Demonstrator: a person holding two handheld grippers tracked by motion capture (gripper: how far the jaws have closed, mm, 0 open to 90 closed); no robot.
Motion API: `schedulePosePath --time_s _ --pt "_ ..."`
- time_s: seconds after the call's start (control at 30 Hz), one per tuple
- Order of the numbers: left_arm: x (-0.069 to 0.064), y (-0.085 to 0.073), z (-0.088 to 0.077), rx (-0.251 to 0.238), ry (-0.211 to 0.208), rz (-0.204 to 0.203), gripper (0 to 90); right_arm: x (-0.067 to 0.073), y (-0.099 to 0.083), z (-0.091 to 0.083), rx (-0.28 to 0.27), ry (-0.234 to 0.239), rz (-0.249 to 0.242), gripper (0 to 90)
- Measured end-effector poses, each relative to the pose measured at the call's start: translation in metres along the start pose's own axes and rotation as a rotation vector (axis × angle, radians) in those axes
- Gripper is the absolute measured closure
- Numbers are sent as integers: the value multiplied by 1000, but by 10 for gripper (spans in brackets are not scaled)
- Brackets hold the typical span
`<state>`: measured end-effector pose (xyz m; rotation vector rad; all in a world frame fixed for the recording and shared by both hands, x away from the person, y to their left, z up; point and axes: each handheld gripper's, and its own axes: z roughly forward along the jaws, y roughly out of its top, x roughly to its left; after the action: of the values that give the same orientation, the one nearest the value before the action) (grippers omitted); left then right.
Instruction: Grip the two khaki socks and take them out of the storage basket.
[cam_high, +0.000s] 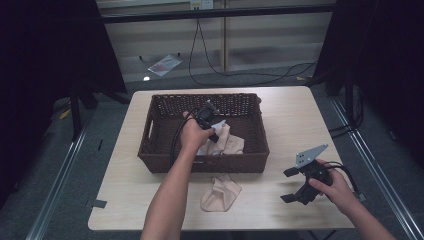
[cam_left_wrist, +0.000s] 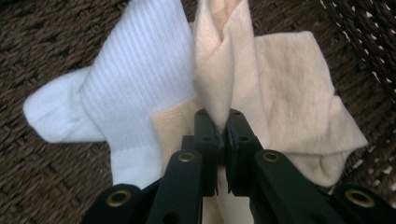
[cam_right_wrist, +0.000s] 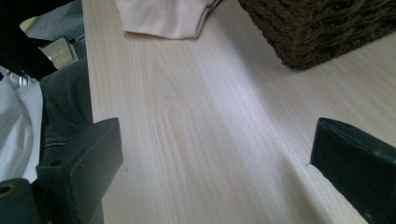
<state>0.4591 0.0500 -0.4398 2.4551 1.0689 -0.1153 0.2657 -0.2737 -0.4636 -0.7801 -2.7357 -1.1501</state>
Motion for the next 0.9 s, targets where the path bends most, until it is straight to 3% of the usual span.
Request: schedulePosePath --time_s 0.27,0.37,0.9 --pt "-6 1 -31 -1 -31 4 857 0 0 0 2 1 1 16" --pt "-9 3 -41 24 -34 39 857 1 0 0 0 -2 7 16" --pt "-25 6 -92 27 -68 75 857 1 0 0 3 -2 4 16"
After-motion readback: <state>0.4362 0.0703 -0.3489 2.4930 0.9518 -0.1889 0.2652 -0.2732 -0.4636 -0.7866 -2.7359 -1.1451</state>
